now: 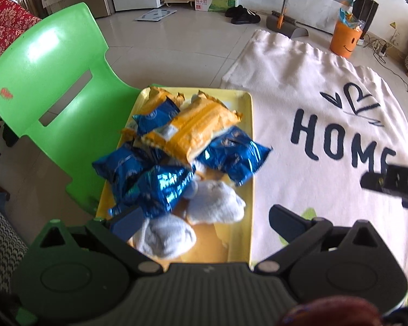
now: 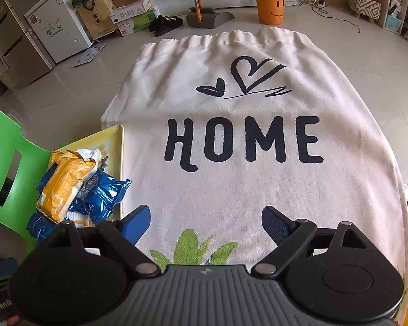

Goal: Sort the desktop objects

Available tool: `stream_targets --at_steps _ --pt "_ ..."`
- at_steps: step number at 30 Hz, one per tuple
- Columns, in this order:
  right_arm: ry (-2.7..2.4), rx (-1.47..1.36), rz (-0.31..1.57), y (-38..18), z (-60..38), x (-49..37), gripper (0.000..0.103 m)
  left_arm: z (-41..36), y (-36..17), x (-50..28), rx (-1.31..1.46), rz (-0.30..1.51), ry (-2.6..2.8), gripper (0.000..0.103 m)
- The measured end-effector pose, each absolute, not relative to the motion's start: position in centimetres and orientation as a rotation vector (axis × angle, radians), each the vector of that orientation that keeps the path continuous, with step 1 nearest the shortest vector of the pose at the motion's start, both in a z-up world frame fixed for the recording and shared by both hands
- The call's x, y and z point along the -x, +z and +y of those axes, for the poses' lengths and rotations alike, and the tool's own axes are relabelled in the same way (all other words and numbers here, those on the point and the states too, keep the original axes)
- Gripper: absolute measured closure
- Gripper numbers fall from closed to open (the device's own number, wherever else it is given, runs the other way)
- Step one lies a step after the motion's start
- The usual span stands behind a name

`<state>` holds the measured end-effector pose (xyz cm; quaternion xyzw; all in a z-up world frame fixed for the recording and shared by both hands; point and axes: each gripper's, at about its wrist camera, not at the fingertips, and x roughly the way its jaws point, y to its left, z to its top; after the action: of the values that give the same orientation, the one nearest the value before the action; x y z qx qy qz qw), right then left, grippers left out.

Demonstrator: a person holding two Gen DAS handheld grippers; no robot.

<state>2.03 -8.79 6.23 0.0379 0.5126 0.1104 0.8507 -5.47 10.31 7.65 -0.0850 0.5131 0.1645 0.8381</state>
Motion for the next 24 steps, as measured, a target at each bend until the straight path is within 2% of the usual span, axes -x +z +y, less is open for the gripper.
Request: stream_targets --at_steps 11,24 --pt "0.394 0.104 1.049 6.5 -6.6 0.2 0.014 6.5 8.2 9.5 0.174 1.118 0.330 0.001" --pt "0.422 0.137 1.054 6.4 -6.8 0.8 0.014 5.3 8.3 10.2 0.129 1.127 0.341 0.001"
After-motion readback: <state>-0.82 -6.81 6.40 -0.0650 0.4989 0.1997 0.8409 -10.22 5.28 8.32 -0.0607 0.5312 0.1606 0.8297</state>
